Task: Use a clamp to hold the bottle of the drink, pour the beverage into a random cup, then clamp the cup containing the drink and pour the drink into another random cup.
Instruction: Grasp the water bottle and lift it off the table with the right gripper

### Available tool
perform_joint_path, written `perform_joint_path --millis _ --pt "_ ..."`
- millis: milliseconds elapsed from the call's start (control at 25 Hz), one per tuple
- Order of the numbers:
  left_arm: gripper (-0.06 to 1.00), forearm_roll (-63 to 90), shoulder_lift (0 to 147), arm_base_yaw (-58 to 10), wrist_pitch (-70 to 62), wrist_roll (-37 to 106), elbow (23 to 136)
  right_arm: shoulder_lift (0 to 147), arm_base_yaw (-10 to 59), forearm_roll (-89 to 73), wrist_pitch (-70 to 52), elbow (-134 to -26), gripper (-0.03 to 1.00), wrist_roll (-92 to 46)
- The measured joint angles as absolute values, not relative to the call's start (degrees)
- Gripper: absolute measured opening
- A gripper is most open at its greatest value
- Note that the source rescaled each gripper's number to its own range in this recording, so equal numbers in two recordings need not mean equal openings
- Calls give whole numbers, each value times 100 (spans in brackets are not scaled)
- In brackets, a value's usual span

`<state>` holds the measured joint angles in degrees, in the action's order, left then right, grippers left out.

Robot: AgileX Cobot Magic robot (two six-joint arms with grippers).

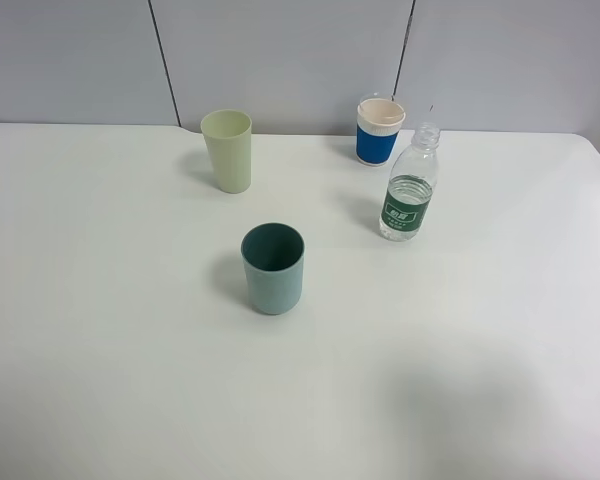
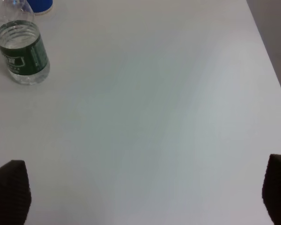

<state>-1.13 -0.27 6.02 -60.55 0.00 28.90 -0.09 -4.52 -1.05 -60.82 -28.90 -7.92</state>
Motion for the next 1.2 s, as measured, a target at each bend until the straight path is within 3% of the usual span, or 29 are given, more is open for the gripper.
perform_joint_path --millis 720,1200 --pt "81 -113 -27 602 -6055 0 2890 121 -452 0 -5650 -3177 100 -535" --pt "81 -113 -27 602 -6055 0 2890 2607 -452 -341 -4090 -3448 100 -599"
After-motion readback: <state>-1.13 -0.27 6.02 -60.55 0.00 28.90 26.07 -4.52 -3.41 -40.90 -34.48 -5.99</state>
